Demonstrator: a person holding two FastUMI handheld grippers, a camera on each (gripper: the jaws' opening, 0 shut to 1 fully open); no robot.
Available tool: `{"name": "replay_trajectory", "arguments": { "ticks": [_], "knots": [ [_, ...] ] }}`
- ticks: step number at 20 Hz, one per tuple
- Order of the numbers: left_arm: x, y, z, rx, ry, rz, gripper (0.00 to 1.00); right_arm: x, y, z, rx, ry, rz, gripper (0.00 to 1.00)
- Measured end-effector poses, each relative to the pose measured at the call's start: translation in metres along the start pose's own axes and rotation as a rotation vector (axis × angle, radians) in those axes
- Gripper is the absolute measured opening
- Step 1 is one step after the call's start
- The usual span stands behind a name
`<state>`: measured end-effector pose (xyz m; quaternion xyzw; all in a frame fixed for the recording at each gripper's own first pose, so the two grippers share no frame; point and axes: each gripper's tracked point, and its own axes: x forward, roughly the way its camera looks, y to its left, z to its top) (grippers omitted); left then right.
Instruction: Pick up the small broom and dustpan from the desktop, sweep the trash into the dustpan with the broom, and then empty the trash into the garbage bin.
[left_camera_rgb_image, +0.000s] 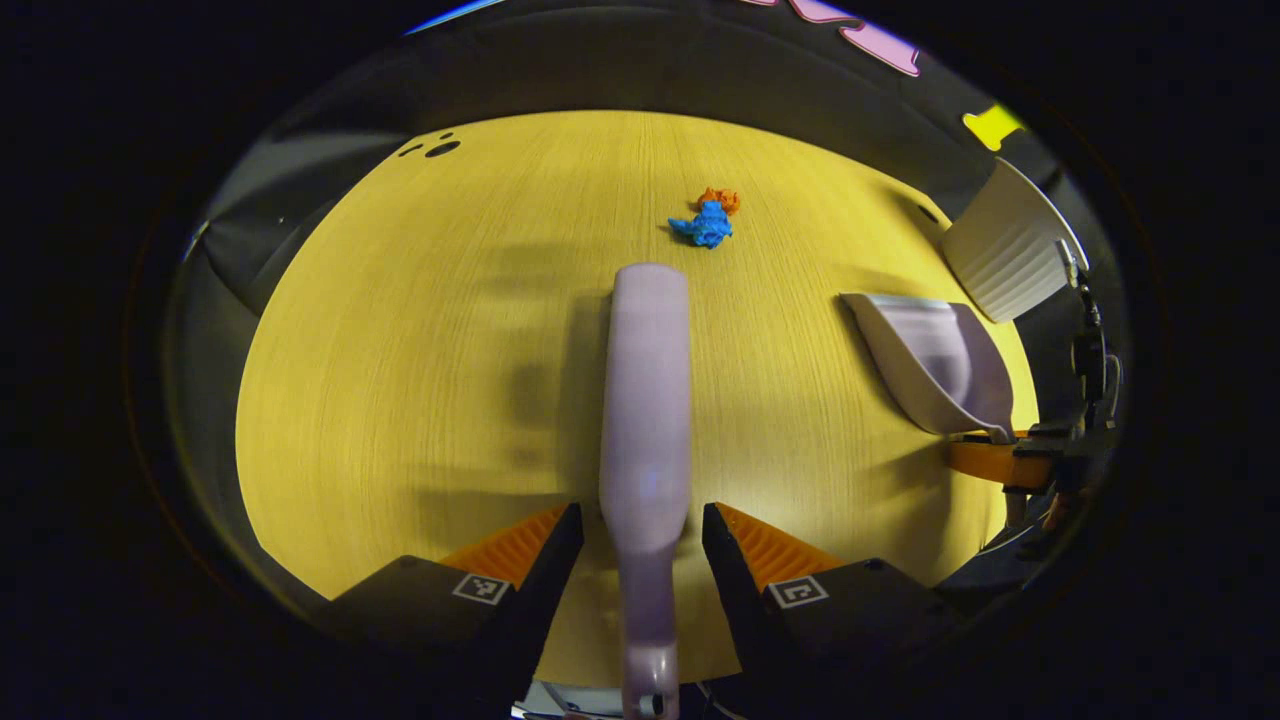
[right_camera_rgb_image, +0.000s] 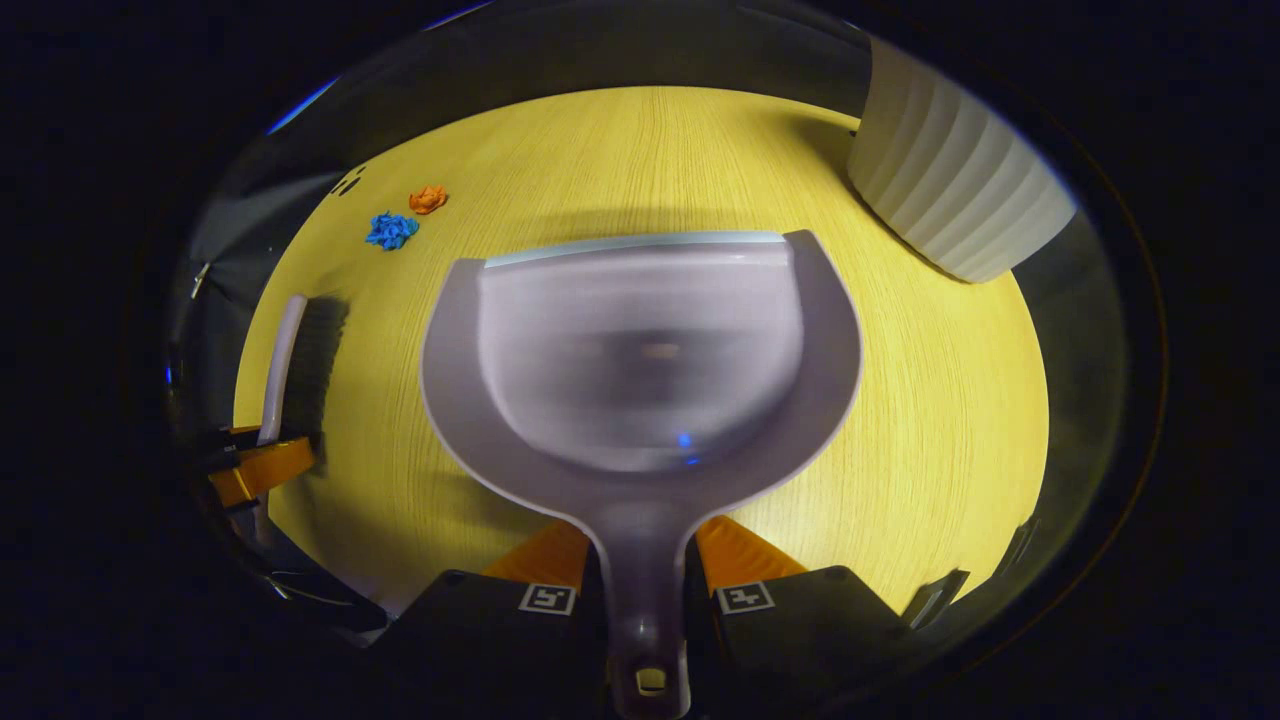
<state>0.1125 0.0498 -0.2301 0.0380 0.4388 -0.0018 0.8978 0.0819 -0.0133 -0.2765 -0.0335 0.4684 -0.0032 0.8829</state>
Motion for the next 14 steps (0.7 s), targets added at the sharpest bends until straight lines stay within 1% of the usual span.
{"name": "replay_trajectory", "arguments": {
  "ticks": [1, 2, 3, 4, 5, 7, 9, 10, 11, 12, 14],
  "knots": [
    [0.0036, 0.0023, -0.0031, 0.015, 0.01, 0.018, 0.78, -0.0002, -0.0001, 0.0, -0.003, 0.001, -0.002, 0.31],
    [0.0048, 0.0071, -0.0033, 0.038, 0.015, 0.053, 0.76, 0.0006, 0.0002, -0.0004, -0.006, 0.002, -0.003, 0.36],
    [0.0069, 0.0087, -0.0034, 0.068, 0.009, 0.071, 0.74, 0.0004, 0.0002, 0.0001, -0.008, 0.003, -0.003, 0.36],
    [0.007, 0.0075, -0.0031, 0.089, 0.01, 0.078, 0.66, -0.0007, -0.0001, -0.0003, -0.009, 0.003, -0.003, 0.36],
    [0.0074, 0.0048, -0.003, 0.098, 0.004, 0.078, 0.63, 0.0008, -0.0003, -0.0005, -0.011, 0.004, 0.001, 0.36],
    [0.0093, 0.0026, -0.0003, 0.073, -0.012, 0.08, 0.57, 0.0001, -0.0001, -0.0005, -0.014, 0.009, 0.012, 0.36],
    [0.0115, 0.0041, 0.0011, 0.027, -0.028, 0.1, 0.46, -0.0015, -0.0007, -0.0013, -0.009, 0.025, 0.021, 0.36],
    [0.0049, 0.0035, 0.0015, 0.0, -0.036, 0.106, 0.39, 0.0003, -0.0009, -0.0019, -0.007, 0.041, 0.028, 0.31],
    [0.0085, 0.0039, 0.0013, -0.017, -0.051, 0.11, 0.37, -0.0002, -0.0004, -0.0021, -0.01, 0.049, 0.038, 0.36],
    [0.0086, 0.0049, 0.0016, -0.024, -0.06, 0.112, 0.34, -0.0004, -0.0003, -0.0018, -0.007, 0.049, 0.046, 0.36],
    [0.0078, 0.0075, 0.0016, -0.021, -0.055, 0.119, 0.3, -0.001, -0.0009, -0.0004, -0.019, 0.037, 0.059, 0.36]
  ]
}}
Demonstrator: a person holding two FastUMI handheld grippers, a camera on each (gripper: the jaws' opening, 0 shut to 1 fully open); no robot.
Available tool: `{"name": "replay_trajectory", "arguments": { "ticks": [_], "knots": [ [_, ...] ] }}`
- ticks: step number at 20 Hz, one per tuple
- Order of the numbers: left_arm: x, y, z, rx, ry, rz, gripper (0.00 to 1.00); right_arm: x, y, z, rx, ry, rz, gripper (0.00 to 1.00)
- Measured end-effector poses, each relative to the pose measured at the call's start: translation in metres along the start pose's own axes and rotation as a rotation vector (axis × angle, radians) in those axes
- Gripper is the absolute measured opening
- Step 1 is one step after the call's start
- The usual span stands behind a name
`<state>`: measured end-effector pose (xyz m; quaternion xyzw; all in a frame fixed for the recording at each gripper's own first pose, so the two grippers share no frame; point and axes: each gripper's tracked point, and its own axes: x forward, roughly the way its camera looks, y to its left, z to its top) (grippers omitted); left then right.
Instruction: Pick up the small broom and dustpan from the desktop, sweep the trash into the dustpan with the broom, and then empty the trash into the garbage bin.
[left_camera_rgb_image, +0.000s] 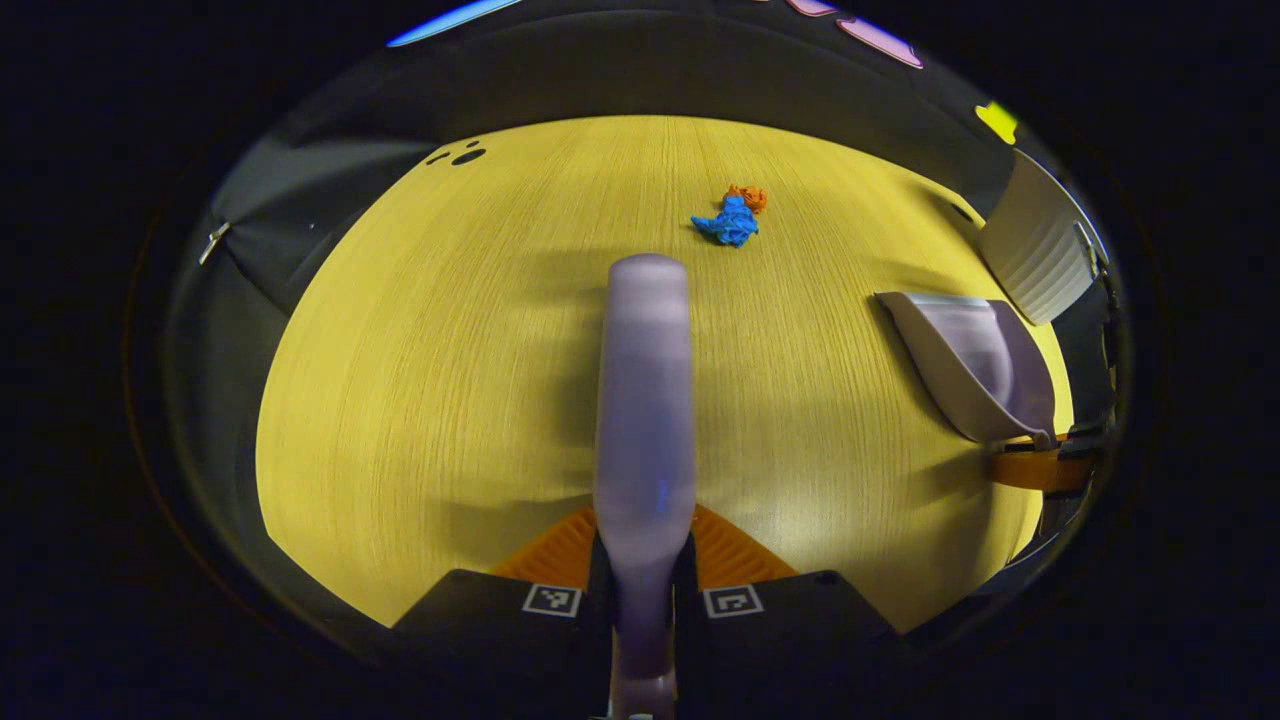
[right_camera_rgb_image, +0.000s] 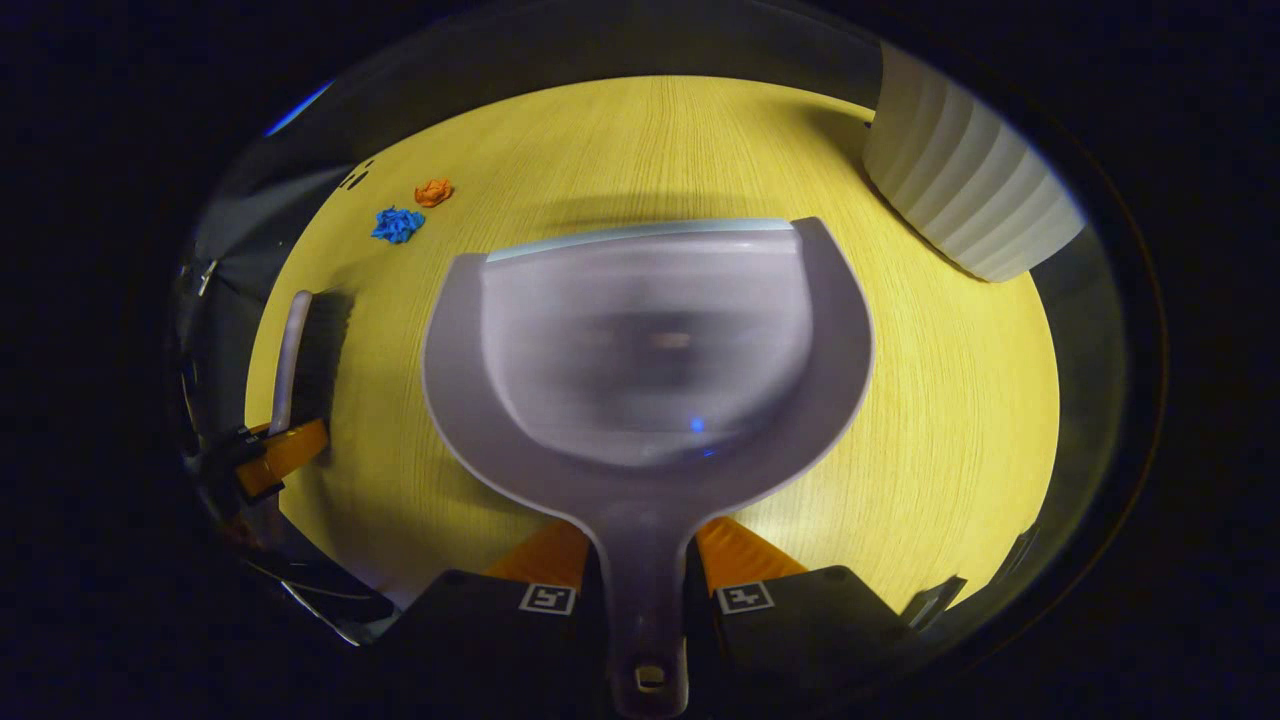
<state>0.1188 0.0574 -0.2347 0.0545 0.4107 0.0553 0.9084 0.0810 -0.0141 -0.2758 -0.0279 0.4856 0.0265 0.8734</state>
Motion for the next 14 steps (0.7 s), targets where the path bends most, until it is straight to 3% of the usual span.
{"name": "replay_trajectory", "arguments": {
  "ticks": [2, 6, 8, 9, 12, 13, 14],
  "knots": [
    [0.001, 0.004, 0.006, 0.018, 0.002, 0.012, 0.28, 0.0, 0.001, -0.001, -0.022, -0.004, 0.004, 0.31],
    [-0.001, 0.013, 0.026, 0.005, -0.006, 0.01, 0.28, -0.004, -0.006, 0.001, -0.063, -0.022, 0.007, 0.41],
    [0.001, 0.014, 0.044, -0.009, -0.014, -0.019, 0.28, -0.013, -0.016, 0.006, -0.096, -0.045, 0.006, 0.31],
    [0.002, 0.014, 0.051, -0.005, -0.011, -0.034, 0.28, -0.016, -0.019, 0.011, -0.11, -0.059, 0.006, 0.36],
    [0.01, 0.021, 0.081, 0.047, -0.015, -0.027, 0.28, -0.026, -0.028, 0.024, -0.14, -0.083, 0.002, 0.4],
    [0.013, 0.021, 0.09, 0.067, -0.017, -0.027, 0.28, -0.029, -0.032, 0.028, -0.143, -0.092, 0.003, 0.36],
    [0.017, 0.021, 0.099, 0.086, -0.014, -0.029, 0.28, -0.031, -0.033, 0.032, -0.145, -0.101, 0.006, 0.4]
  ]
}}
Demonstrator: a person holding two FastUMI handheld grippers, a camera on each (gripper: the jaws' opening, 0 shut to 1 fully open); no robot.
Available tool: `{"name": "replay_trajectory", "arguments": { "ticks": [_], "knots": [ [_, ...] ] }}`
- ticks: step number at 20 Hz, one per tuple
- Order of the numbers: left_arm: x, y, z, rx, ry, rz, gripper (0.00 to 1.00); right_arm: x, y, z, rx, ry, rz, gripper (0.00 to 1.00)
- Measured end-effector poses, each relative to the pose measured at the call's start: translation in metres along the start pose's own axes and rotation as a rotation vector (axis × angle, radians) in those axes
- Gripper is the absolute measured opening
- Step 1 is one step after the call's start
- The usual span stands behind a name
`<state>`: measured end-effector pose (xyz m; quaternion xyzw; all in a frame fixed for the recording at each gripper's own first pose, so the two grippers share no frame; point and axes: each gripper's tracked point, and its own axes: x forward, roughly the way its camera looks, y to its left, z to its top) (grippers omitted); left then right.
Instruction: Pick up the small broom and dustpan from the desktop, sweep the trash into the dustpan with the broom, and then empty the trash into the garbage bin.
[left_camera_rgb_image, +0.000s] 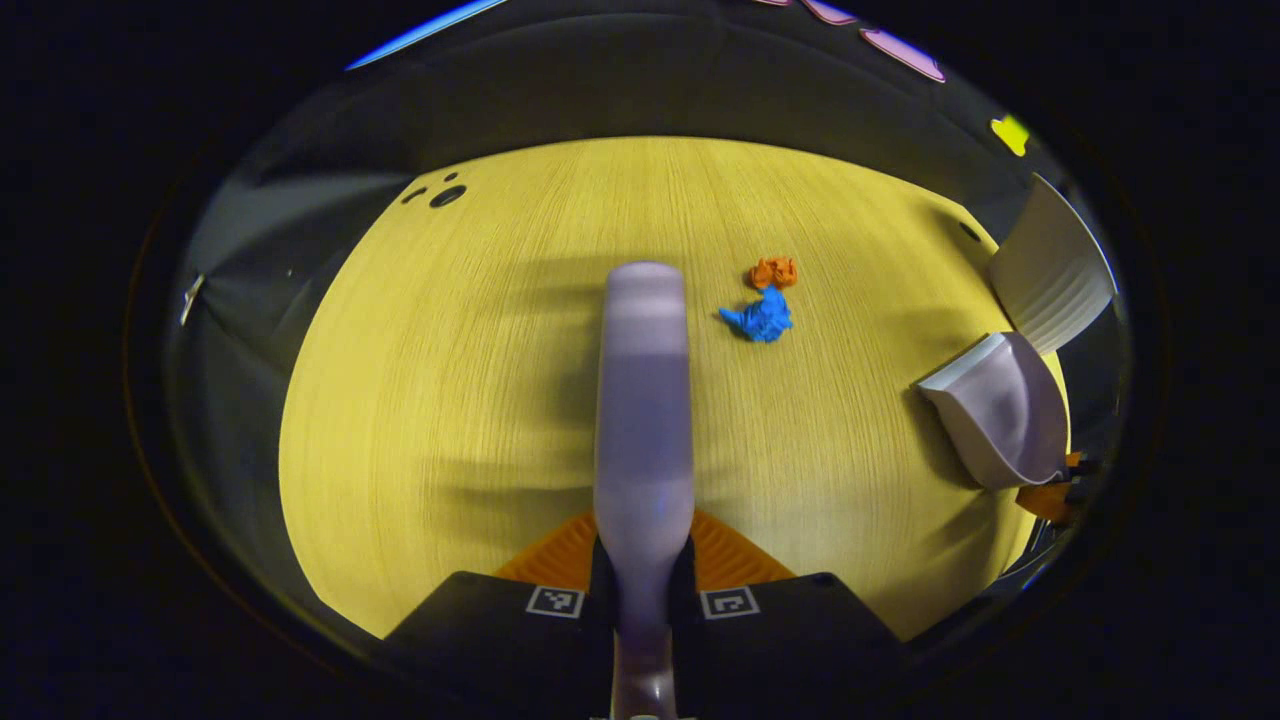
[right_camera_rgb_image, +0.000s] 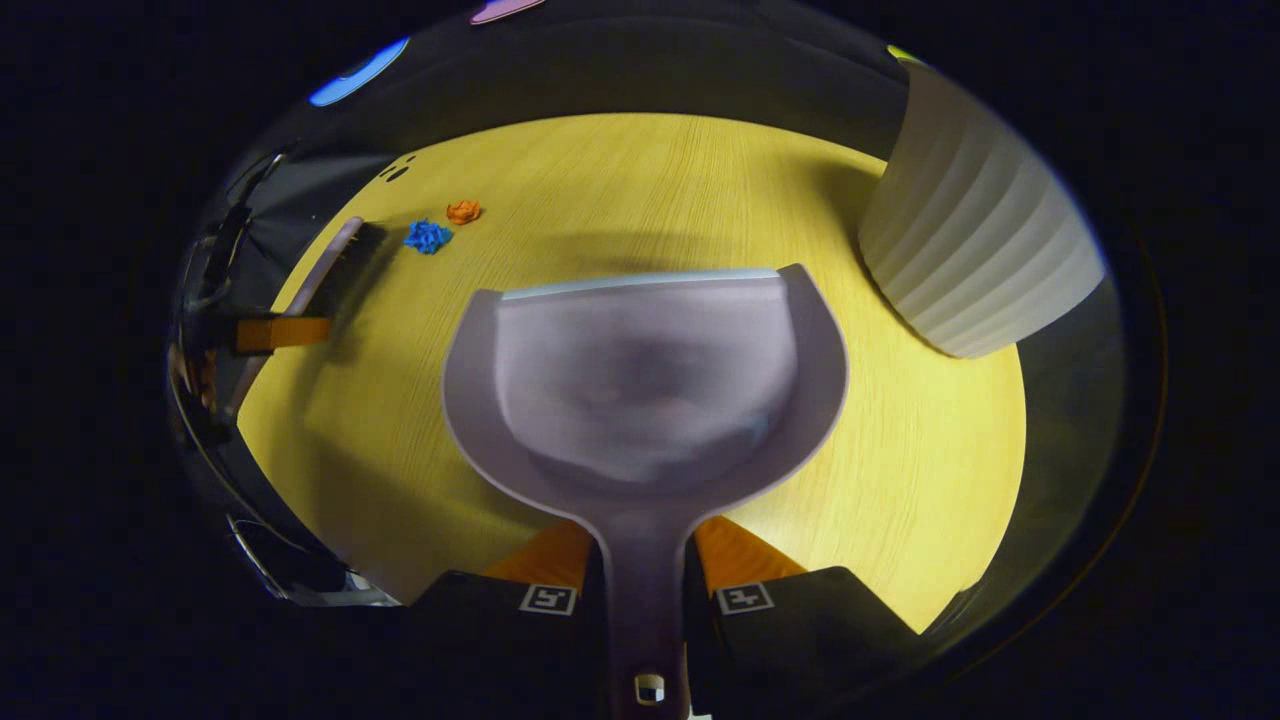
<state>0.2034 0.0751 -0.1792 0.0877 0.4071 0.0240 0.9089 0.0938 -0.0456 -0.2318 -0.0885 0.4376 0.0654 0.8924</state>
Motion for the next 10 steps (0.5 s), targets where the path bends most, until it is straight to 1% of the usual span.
{"name": "replay_trajectory", "arguments": {
  "ticks": [1, 2, 3, 6, 7, 10],
  "knots": [
    [0.004, 0.001, 0.009, 0.021, 0.007, -0.005, 0.28, -0.001, -0.002, 0.003, -0.006, -0.003, 0.004, 0.36],
    [0.008, 0.001, 0.019, 0.046, 0.015, -0.007, 0.28, -0.002, -0.004, 0.005, -0.016, -0.003, 0.008, 0.36],
    [0.014, 0.003, 0.027, 0.078, 0.019, -0.005, 0.28, -0.002, -0.006, 0.007, -0.027, -0.007, 0.013, 0.31],
    [0.03, 0.006, 0.054, 0.182, 0.031, 0.012, 0.28, -0.001, -0.004, 0.012, -0.079, -0.014, 0.03, 0.31],
    [0.035, 0.006, 0.062, 0.216, 0.042, 0.012, 0.28, 0.0, -0.002, 0.011, -0.1, -0.012, 0.037, 0.35],
    [0.043, 0.005, 0.08, 0.324, 0.073, 0.025, 0.28, 0.002, 0.0, 0.009, -0.155, -0.007, 0.053, 0.36]
  ]
}}
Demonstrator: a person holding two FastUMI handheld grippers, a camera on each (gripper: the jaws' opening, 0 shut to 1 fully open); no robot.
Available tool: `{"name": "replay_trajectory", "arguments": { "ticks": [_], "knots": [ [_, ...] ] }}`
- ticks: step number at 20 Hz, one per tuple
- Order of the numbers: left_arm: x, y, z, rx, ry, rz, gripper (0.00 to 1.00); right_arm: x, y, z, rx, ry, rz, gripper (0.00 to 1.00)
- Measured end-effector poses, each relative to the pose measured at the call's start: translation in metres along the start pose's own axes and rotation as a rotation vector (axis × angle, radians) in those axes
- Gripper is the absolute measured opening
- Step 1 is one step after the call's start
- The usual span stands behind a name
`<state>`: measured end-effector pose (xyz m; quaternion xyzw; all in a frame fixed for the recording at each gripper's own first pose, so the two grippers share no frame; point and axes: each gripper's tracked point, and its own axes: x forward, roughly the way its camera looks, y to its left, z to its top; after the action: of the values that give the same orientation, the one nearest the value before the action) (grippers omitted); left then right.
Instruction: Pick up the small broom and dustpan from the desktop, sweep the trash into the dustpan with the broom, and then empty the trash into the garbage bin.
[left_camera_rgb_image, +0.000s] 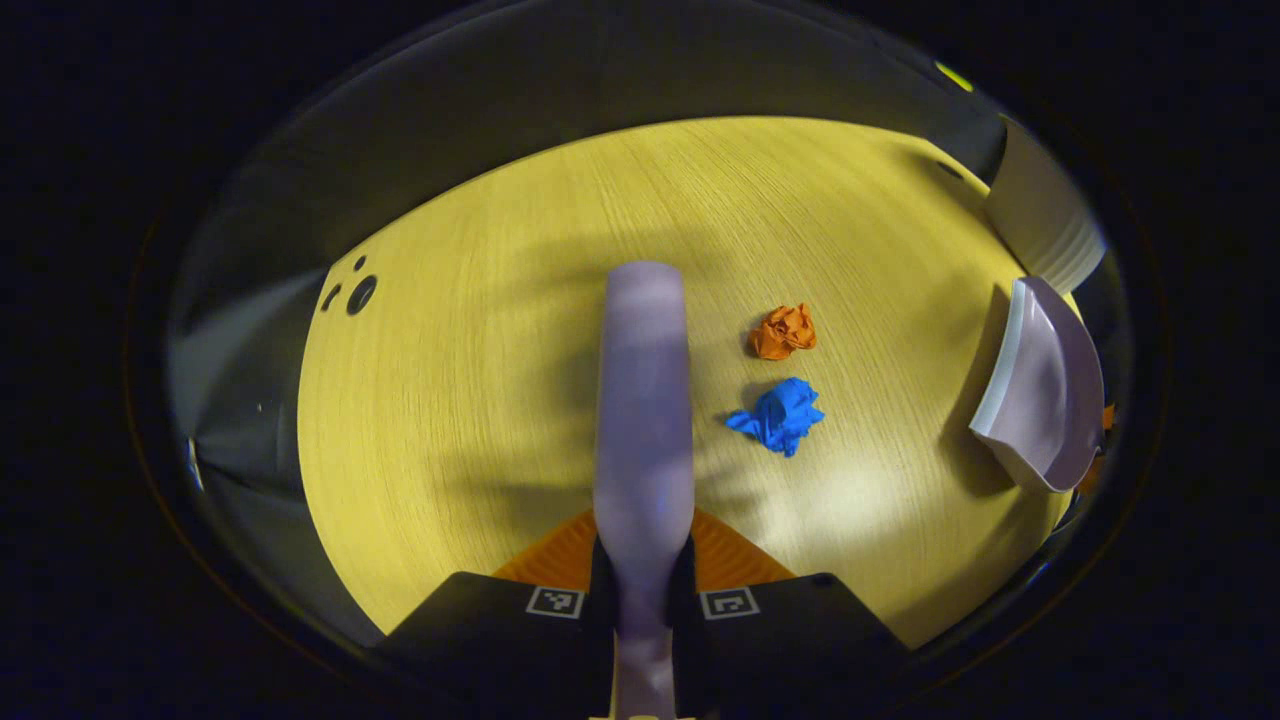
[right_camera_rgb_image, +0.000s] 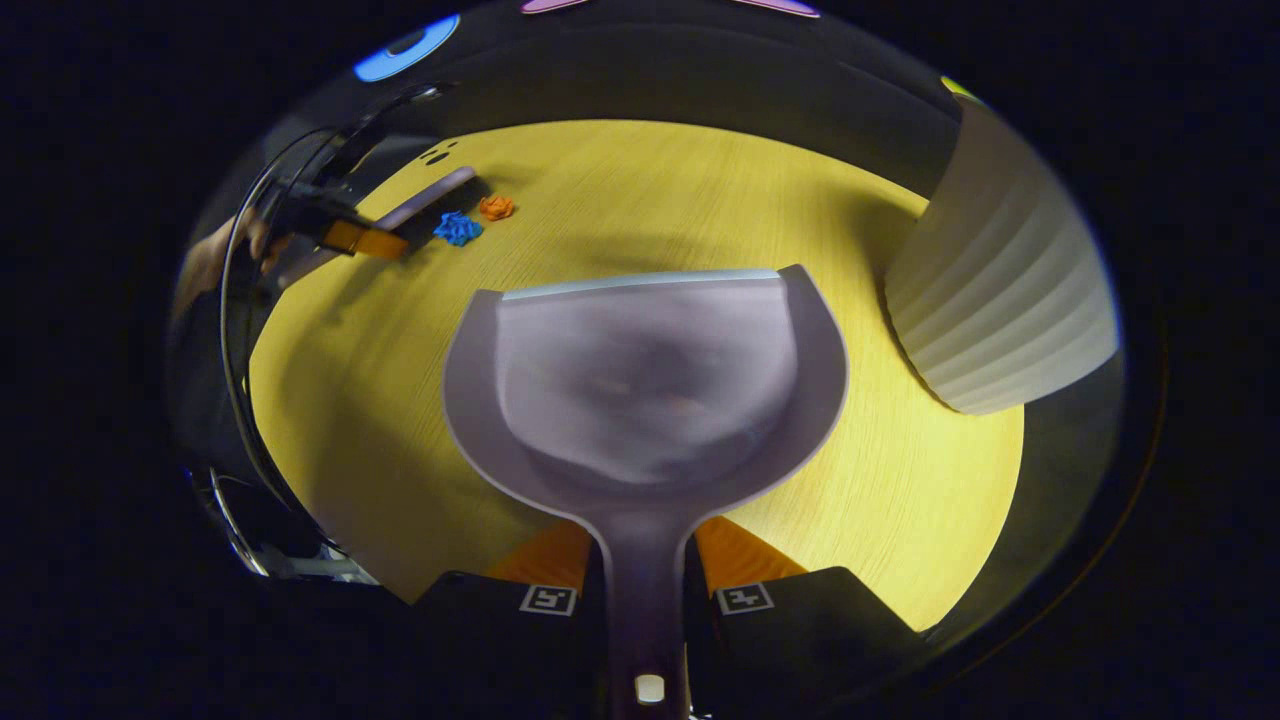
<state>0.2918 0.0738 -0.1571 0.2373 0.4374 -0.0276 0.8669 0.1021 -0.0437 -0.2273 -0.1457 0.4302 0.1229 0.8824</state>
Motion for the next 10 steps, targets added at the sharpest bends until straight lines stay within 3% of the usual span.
{"name": "replay_trajectory", "arguments": {
  "ticks": [4, 5, 8, 10],
  "knots": [
    [0.002, -0.022, 0.023, 0.151, 0.016, -0.042, 0.28, 0.009, 0.007, -0.001, -0.09, 0.008, 0.019, 0.36],
    [0.0, -0.03, 0.027, 0.187, 0.02, -0.063, 0.28, 0.01, 0.01, -0.001, -0.115, 0.012, 0.025, 0.31],
    [-0.003, -0.065, 0.028, 0.283, 0.044, -0.148, 0.28, 0.012, 0.024, 0.004, -0.168, 0.015, 0.053, 0.4],
    [-0.006, -0.094, 0.025, 0.357, 0.069, -0.214, 0.28, 0.015, 0.028, 0.005, -0.199, 0.008, 0.059, 0.35]
  ]
}}
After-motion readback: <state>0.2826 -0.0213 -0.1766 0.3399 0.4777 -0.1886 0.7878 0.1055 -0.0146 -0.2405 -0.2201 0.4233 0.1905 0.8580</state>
